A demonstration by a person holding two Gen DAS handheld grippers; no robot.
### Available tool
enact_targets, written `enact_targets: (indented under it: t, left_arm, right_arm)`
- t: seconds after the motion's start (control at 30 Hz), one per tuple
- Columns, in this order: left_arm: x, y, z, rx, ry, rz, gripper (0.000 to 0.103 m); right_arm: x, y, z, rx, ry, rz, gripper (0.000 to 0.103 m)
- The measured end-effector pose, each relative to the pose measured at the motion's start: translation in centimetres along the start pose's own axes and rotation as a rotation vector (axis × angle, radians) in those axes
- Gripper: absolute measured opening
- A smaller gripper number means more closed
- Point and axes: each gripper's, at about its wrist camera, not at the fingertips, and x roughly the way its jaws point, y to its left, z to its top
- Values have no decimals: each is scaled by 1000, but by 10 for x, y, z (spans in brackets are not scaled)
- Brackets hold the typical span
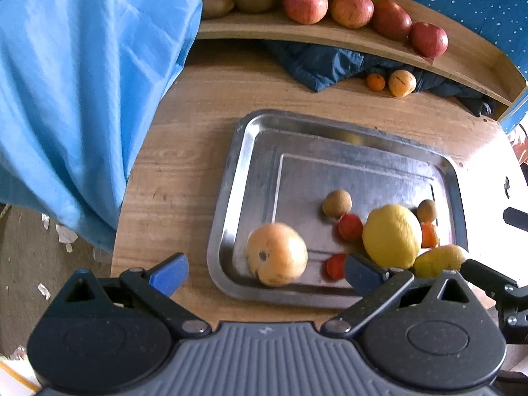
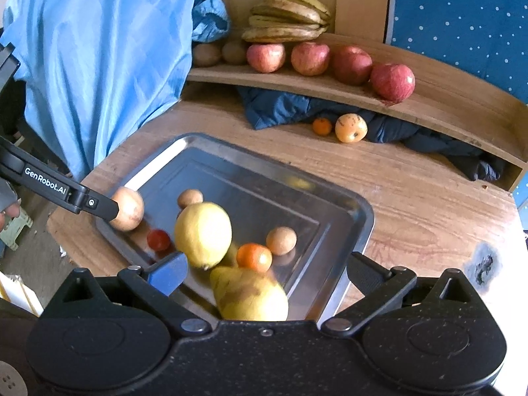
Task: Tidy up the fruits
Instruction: 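Withdraw both tools from the tray toward the remaining fruits on the table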
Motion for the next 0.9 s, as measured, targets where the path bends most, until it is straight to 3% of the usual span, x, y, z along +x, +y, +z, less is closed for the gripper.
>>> enact_targets:
  t: [0.47, 0.9]
  left_arm:
    - [17, -12, 47, 25, -29, -22, 102]
    - [47, -39, 88, 78, -12, -75, 102]
  right_arm:
    - [13, -18, 20, 54, -37, -42, 102]
    - [30, -29, 24, 105, -4, -112, 102]
